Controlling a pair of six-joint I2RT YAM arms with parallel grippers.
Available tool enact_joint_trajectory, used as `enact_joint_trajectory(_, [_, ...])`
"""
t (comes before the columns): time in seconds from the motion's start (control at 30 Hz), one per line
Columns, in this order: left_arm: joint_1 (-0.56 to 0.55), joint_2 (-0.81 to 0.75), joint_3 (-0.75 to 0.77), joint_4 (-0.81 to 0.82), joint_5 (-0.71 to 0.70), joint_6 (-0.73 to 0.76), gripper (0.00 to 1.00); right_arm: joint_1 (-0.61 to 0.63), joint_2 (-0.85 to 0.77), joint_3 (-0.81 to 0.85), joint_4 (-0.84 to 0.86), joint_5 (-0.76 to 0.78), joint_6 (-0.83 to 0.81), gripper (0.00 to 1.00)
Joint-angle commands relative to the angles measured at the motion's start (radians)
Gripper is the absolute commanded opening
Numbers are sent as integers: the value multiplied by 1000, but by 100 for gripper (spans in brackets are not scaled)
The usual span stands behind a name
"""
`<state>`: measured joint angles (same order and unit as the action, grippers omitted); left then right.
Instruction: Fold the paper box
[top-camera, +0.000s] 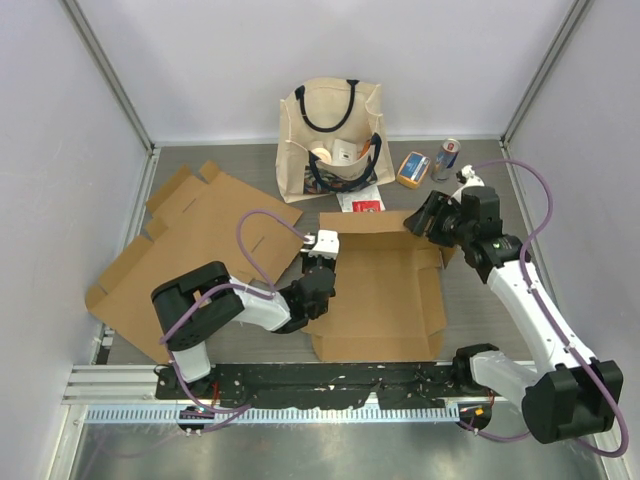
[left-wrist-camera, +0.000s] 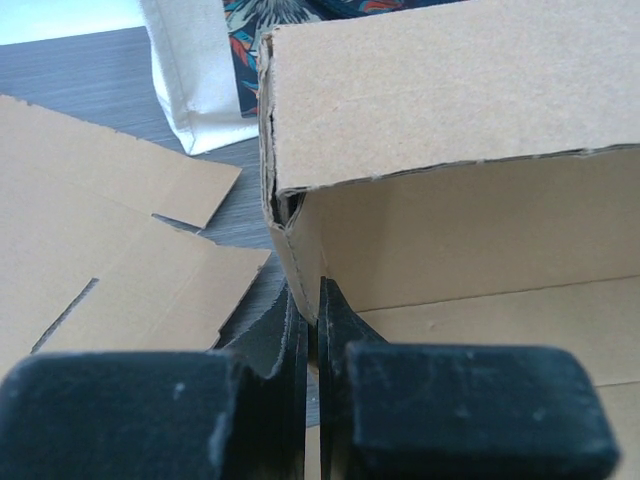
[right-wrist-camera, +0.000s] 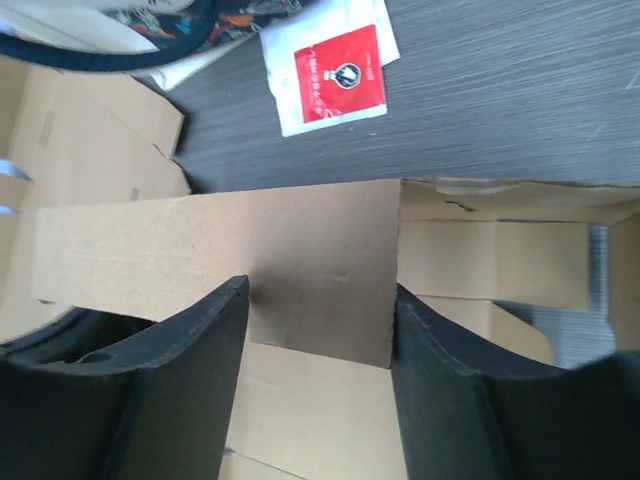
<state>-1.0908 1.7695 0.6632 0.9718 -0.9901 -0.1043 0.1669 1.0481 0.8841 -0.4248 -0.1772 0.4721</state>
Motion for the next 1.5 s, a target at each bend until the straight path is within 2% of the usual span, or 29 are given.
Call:
enact_joint_trajectory(0.0, [3,-35,-23,-5,13,-35,0,-27,-13,-63,211,-148,167,42])
enact_joint_trajectory(0.03, [2,-39,-28,-7,11,-41,0,-38,-16,-76,234,-160,203,28])
enact_joint_trajectory(0.07, [3,-41,-27,-10,8,-49,0,-52,-22,-89,277,-169,264,9])
enact_joint_trajectory(0.1, [3,-42,-27,-19,8,-58,0,-76,-26,-127,308,-194,293,1])
enact_joint_trajectory(0.2, [3,-44,-17,-56,-19,-90,0,-122,-36,-204,420,-249,365,1])
enact_joint_trajectory(0.23, [5,-45,-8,-74,-36,-101,0,-127,-33,-206,454,-246,353,4])
enact_joint_trajectory(0.27, [5,-48,-7,-90,-39,-110,0,-130,-31,-200,389,-226,318,25])
enact_joint_trajectory(0.3, [8,-51,-7,-105,-41,-120,0,-132,-49,-173,339,-187,244,61])
enact_joint_trajectory(0.4, [12,-68,-2,-155,-42,-162,0,-130,-155,-126,114,-1,148,74])
enact_joint_trajectory(0.43, [12,-74,9,-174,-47,-188,0,-130,-186,-117,54,109,137,83])
enact_joint_trajectory(0.47, [14,-93,16,-197,-50,-202,0,-129,-215,-103,-48,146,110,84])
enact_joint_trajectory(0.53, [17,-113,38,-266,-50,-233,0,-124,-298,-76,-121,224,45,84])
enact_joint_trajectory(0.63, [20,-169,62,-353,-36,-271,0,-119,-350,-56,-207,191,20,83])
enact_joint_trajectory(0.7, [29,-218,84,-448,-28,-328,0,-118,-353,-36,-264,193,14,75])
enact_joint_trajectory(0.73, [32,-231,102,-476,-19,-343,0,-118,-347,-37,-269,191,2,71])
enact_joint_trajectory(0.77, [37,-248,110,-511,-12,-356,0,-116,-343,-39,-258,139,-1,57])
enact_joint_trajectory(0.83, [39,-283,137,-547,2,-360,0,-118,-330,-53,-224,102,-9,47])
enact_joint_trajectory(0.87, [42,-294,150,-597,10,-367,0,-118,-324,-51,-209,105,0,31])
enact_joint_trajectory(0.9, [43,-304,179,-632,10,-376,0,-116,-326,-51,-194,93,2,23])
enact_joint_trajectory(0.97, [48,-340,197,-701,14,-387,0,-116,-335,-54,-158,84,23,17])
enact_joint_trajectory(1.1, [55,-395,220,-757,22,-393,0,-116,-313,-88,-103,120,42,21])
enact_joint_trajectory(1.17, [58,-418,242,-788,28,-400,0,-116,-300,-92,-85,177,51,23])
enact_joint_trajectory(1.23, [60,-430,253,-791,39,-397,0,-118,-292,-106,-65,299,60,24])
enact_joint_trajectory(1.33, [65,-444,266,-803,50,-391,0,-118,-284,-123,18,289,78,26])
enact_joint_trajectory(1.37, [66,-447,271,-820,48,-393,0,-118,-277,-129,58,260,86,34])
enact_joint_trajectory(1.47, [71,-458,289,-850,53,-399,0,-118,-254,-143,110,190,129,46])
